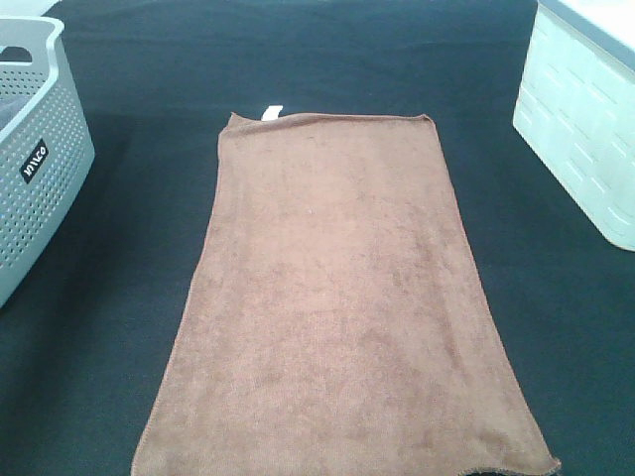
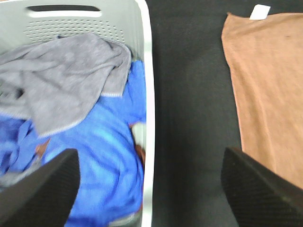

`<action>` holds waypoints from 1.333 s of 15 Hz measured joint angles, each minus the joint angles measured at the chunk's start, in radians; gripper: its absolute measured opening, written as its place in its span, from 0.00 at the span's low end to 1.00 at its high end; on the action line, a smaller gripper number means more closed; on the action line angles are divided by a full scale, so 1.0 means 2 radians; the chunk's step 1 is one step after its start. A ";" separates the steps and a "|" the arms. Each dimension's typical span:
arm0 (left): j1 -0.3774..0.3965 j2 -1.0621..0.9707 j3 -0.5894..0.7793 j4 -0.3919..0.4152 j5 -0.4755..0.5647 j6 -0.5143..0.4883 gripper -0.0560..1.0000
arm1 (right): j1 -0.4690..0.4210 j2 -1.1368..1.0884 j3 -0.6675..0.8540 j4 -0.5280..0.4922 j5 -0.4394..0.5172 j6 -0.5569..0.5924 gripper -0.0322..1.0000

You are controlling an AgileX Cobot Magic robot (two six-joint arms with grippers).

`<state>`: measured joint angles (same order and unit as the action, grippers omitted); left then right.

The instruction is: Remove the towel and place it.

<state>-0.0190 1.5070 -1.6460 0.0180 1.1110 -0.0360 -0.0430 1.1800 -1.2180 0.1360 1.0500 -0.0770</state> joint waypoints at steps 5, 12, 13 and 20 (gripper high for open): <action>0.000 -0.212 0.223 0.007 -0.072 -0.001 0.78 | 0.000 -0.168 0.091 -0.006 0.016 0.010 0.73; 0.000 -0.536 0.448 0.036 -0.101 -0.001 0.78 | 0.000 -0.443 0.228 -0.024 0.025 0.010 0.73; 0.000 -0.571 0.466 0.034 -0.098 -0.001 0.78 | 0.000 -0.473 0.247 -0.024 0.025 0.010 0.73; 0.000 -0.754 0.571 0.027 -0.037 -0.001 0.78 | 0.000 -0.592 0.343 -0.016 0.025 -0.009 0.73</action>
<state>-0.0190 -0.0020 -0.5050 0.0720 1.0360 -0.0380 -0.0430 -0.0050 -0.5330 0.1040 1.1010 -0.0960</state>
